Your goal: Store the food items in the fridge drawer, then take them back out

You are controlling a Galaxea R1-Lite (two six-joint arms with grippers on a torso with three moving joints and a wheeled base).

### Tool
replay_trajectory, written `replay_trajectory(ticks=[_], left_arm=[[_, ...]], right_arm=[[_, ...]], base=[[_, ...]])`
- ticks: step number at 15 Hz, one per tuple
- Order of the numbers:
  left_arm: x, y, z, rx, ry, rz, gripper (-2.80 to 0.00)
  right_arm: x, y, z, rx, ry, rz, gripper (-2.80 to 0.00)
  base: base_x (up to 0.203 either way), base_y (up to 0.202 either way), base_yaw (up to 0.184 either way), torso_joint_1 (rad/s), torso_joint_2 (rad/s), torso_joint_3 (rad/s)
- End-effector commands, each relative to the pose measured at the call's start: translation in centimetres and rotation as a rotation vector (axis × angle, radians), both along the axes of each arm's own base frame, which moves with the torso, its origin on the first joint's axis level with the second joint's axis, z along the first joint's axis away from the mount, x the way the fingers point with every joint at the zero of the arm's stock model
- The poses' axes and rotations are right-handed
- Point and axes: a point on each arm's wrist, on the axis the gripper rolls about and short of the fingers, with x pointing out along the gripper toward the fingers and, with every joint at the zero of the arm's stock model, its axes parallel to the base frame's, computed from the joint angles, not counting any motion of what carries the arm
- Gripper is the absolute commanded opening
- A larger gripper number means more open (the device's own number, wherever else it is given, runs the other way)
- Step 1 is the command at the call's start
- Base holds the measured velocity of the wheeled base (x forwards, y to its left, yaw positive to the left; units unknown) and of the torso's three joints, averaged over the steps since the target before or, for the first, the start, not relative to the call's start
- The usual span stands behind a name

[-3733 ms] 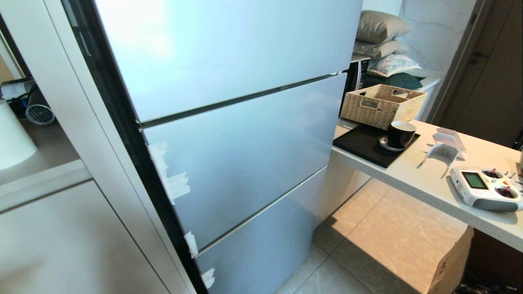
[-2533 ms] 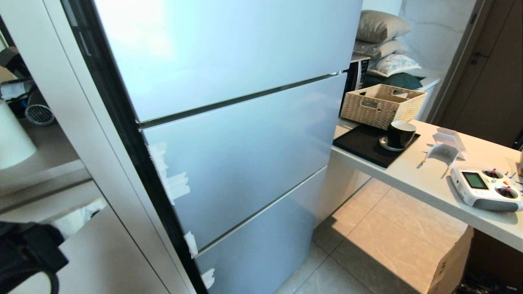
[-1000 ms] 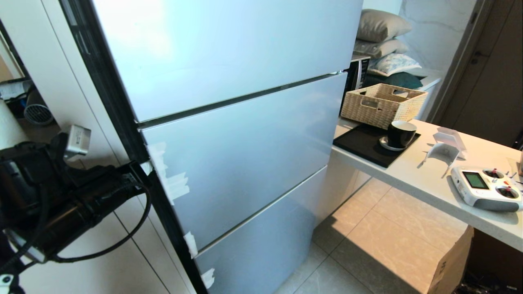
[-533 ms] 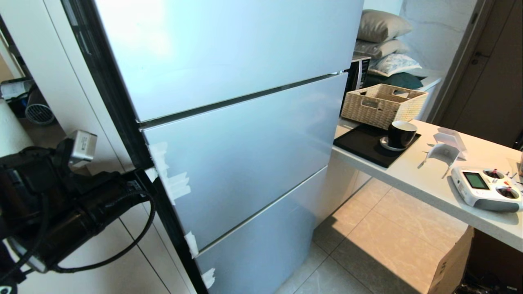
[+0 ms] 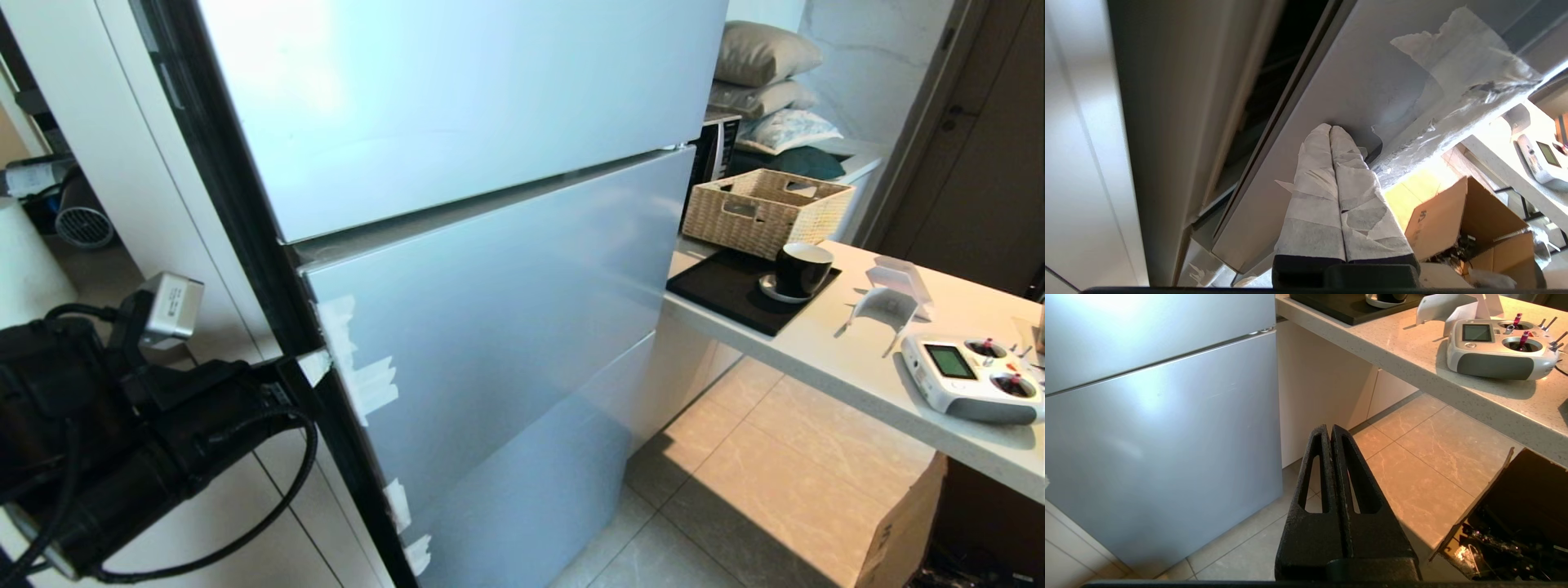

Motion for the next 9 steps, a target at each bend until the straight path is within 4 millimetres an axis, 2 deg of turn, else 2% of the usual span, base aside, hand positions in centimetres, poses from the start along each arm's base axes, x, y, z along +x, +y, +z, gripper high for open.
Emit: replay_trajectory(ticks=[1, 6, 9], left_arm=[[-0.3, -0.6, 0.1, -0.006, -0.007, -0.036, -2.80], [-2.2, -3.3, 0.0, -0.004, -0.007, -0.191, -2.80], [-5.6, -5.3, 0.0, -0.016, -0.014, -0.411, -2.80]], right_arm=[[0.0, 0.0, 0.0, 0.000, 0.000, 0.001, -2.80], [0.0, 0.0, 0.0, 0.000, 0.000, 0.001, -2.80], [0.0, 0.0, 0.0, 0.000, 0.000, 0.001, -2.80]], base=[[0.000, 0.000, 0.000, 0.000, 0.00, 0.000], [0.000, 0.000, 0.000, 0.000, 0.00, 0.000], [0.000, 0.000, 0.000, 0.000, 0.00, 0.000]])
